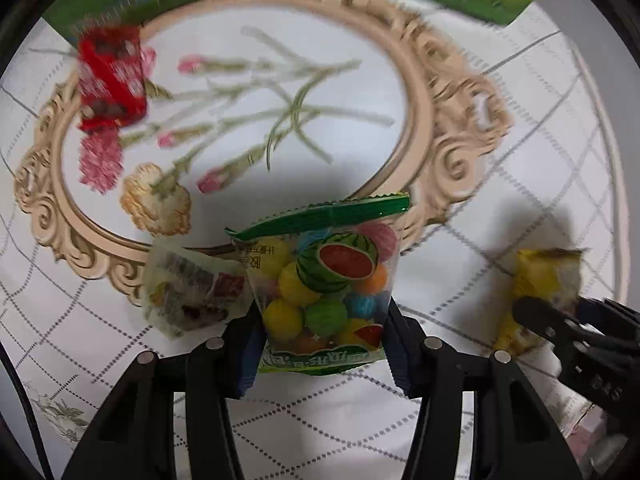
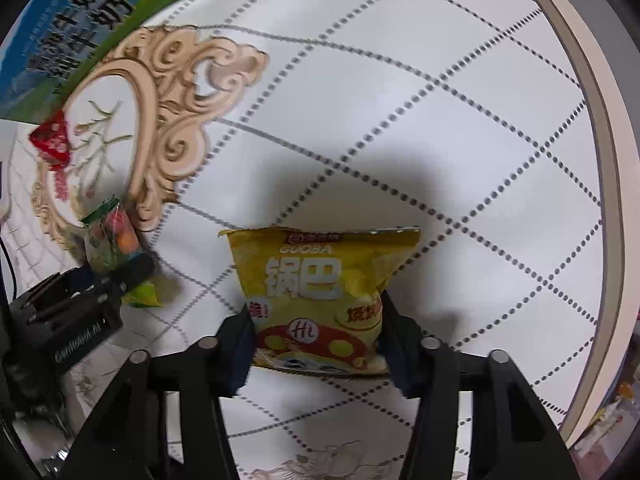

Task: Organize snacks
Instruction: 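Lower both bags into the box and open both tools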

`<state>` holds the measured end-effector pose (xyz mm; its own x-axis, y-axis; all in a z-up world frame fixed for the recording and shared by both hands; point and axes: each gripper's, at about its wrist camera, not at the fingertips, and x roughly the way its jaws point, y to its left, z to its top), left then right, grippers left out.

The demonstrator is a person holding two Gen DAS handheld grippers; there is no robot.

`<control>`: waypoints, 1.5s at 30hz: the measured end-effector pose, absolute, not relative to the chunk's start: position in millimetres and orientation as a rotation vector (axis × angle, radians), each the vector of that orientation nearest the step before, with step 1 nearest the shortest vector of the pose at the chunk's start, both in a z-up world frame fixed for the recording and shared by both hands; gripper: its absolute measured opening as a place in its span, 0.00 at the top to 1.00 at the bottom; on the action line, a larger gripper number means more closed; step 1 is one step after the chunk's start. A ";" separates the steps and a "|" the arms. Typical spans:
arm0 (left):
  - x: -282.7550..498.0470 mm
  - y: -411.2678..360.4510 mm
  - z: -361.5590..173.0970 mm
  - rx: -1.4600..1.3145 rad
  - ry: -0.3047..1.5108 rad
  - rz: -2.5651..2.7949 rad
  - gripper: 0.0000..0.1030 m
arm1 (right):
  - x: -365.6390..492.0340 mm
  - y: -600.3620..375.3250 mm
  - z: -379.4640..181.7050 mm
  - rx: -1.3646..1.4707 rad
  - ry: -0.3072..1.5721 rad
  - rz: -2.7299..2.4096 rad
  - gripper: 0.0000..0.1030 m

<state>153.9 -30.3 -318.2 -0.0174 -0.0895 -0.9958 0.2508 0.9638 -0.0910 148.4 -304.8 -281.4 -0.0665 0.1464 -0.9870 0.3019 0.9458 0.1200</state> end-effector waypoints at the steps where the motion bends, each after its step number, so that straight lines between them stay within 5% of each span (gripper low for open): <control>1: 159.4 -26.7 -308.0 0.118 1.554 -0.284 0.52 | 153.6 -306.1 -272.6 0.351 1.630 -0.119 0.50; 13: 255.1 6.3 -139.6 -0.041 1.312 -0.403 0.52 | 265.7 -291.6 -108.0 0.349 1.363 0.114 0.51; 18: 338.8 13.7 -115.7 -0.001 1.271 -0.340 0.52 | 357.4 -262.1 -75.7 0.251 1.311 0.128 0.51; 27: 464.6 21.9 -189.3 0.029 1.464 -0.243 0.52 | 498.5 -241.6 -165.5 0.211 1.497 0.100 0.51; 33: 493.8 25.2 -237.8 0.049 1.552 -0.218 0.51 | 510.8 -233.2 -225.4 0.192 1.581 0.084 0.49; 35: 497.8 26.7 -247.4 0.051 1.566 -0.211 0.51 | 517.6 -234.4 -237.6 0.188 1.601 0.070 0.40; 37: 503.5 31.4 -257.2 0.035 1.586 -0.197 0.45 | 520.4 -235.6 -246.2 0.180 1.612 0.063 0.12; 41: 509.3 39.3 -265.9 0.005 1.586 -0.190 0.29 | 522.0 -241.2 -251.0 0.179 1.617 0.036 0.08; 45: 508.7 44.6 -262.8 -0.007 1.570 -0.188 0.26 | 521.1 -244.6 -246.2 0.162 1.594 0.024 0.08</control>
<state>508.7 44.6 -262.8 -0.0108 -0.1230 -0.9923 0.1144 0.9857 -0.1234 521.1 -244.6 -246.2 -0.0213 0.1186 -0.9927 0.0888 0.9892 0.1162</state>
